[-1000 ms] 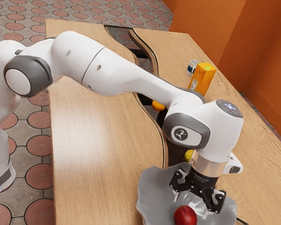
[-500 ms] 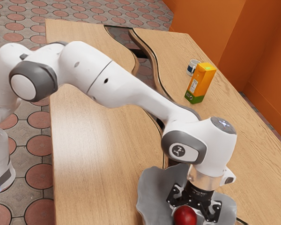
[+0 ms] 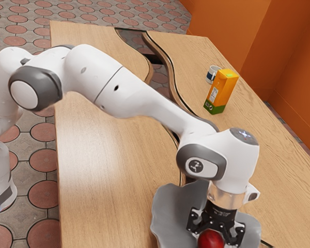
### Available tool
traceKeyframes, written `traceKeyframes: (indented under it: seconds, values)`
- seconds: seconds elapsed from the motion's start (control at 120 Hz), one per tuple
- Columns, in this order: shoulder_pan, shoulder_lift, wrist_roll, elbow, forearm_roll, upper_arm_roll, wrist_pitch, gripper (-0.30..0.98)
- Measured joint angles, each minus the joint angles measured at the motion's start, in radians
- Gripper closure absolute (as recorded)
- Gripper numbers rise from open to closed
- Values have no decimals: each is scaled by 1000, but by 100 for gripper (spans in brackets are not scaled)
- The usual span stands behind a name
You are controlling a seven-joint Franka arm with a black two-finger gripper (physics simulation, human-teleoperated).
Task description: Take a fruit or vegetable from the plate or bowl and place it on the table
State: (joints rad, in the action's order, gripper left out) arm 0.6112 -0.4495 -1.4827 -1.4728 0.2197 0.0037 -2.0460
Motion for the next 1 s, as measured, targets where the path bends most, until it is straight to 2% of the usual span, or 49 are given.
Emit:
traceKeyframes:
  seconds: [0.25, 0.383, 0.433, 0.583, 0.683, 0.783, 0.9, 1.0]
  values:
    - [16, 74, -29, -4, -7, 4, 13, 30]
    - [101, 64, -48, 55, -8, 6, 19, 32]
    - [144, 60, -61, 101, -34, 5, 21, 31]
    - [220, -36, -97, 246, -73, 1, 21, 31]
    - [234, -70, -120, 280, -82, -6, 19, 31]
    - [250, -76, -139, 279, -108, -9, 7, 16]
    - [267, -64, -158, 262, -124, -7, -13, 7]
    - [272, 3, -172, 186, -127, 68, -24, 3]
